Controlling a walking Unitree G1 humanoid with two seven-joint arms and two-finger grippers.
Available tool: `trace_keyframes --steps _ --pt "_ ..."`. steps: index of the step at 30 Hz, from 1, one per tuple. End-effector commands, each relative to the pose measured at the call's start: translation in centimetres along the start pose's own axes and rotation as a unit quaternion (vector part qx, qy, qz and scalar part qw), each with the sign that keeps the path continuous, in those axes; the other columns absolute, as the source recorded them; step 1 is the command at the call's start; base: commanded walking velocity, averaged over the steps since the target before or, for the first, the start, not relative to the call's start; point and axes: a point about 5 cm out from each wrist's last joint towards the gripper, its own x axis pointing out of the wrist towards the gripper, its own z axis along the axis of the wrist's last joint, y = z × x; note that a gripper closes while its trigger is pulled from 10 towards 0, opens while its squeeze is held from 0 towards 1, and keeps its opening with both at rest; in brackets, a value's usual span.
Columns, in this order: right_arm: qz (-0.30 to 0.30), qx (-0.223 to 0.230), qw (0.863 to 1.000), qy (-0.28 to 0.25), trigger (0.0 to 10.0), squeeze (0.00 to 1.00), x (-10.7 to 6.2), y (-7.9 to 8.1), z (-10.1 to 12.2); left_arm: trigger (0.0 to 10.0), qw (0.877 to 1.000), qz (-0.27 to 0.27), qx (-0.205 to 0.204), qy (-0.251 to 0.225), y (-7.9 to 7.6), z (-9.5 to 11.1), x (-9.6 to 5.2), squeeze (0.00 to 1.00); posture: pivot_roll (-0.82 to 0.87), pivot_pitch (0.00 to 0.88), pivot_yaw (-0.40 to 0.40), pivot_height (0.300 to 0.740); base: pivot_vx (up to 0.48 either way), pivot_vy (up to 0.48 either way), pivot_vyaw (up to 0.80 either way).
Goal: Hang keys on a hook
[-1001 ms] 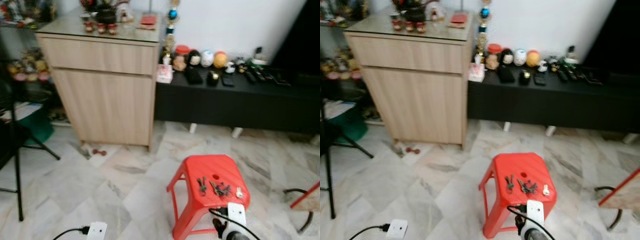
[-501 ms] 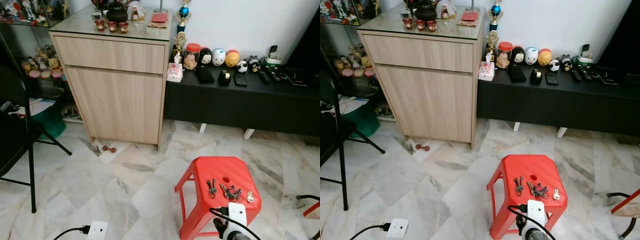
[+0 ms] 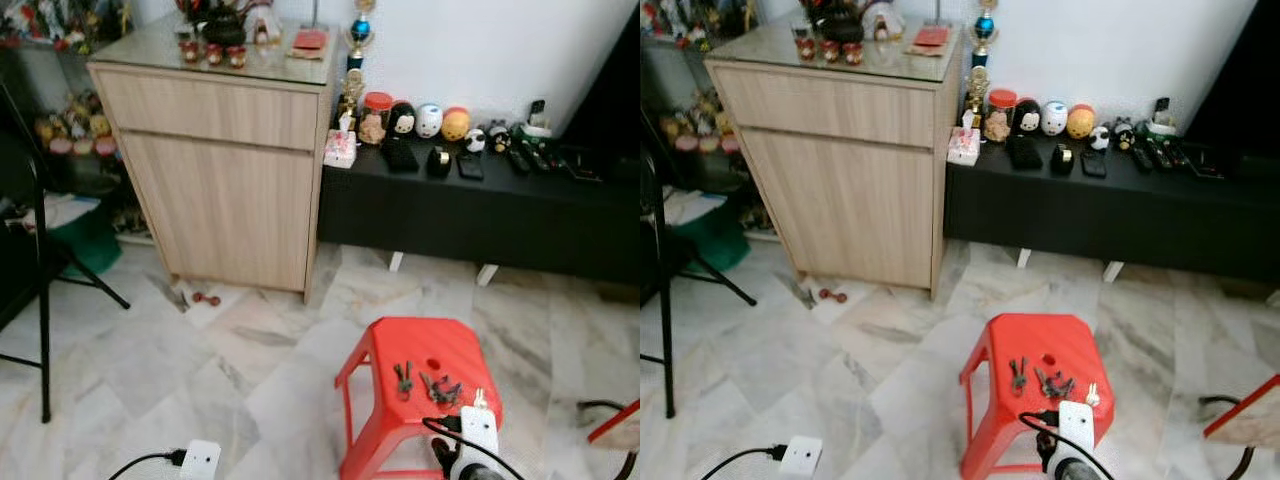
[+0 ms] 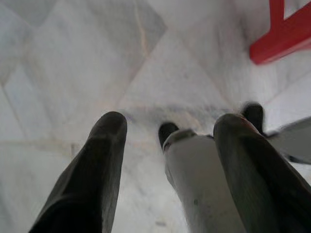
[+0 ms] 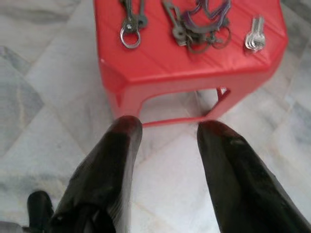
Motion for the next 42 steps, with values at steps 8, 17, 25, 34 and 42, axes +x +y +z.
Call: trace_keyframes --steps 8,17,25,34,42 --pt "-0.009 -0.003 1.000 -0.005 10.0 0.00 -0.03 -0.70 0.36 10.0 1.000 -0.004 0.011 -0.001 -0.38 0.11 0.04 0.00 0.05 0.000 -0.079 0.740 0.000 -0.458 0.00" --pt "-0.013 0.005 1.000 -0.011 10.0 0.00 -0.03 -0.76 0.47 10.0 1.000 -0.003 -0.007 -0.004 -0.46 0.24 0.06 0.00 0.05 0.000 -0.082 0.740 0.000 -0.102 0.00" --pt "-0.011 0.012 1.000 -0.015 10.0 0.00 -0.03 -0.69 0.53 10.0 1.000 -0.012 -0.021 -0.015 -0.63 0.64 0.11 0.00 0.04 0.000 -0.080 0.740 0.000 0.000 0.00" --pt "-0.009 0.016 1.000 -0.017 10.0 0.00 -0.03 -0.67 0.53 10.0 0.999 -0.011 -0.032 -0.018 -0.61 0.68 0.10 0.00 0.04 0.000 -0.080 0.740 0.000 0.000 0.00" --pt "0.001 -0.014 1.000 -0.015 10.0 0.00 0.00 -0.62 0.69 10.0 0.997 -0.022 -0.062 -0.026 -0.77 0.94 0.13 0.00 0.04 0.000 -0.080 0.740 0.000 0.000 0.00"
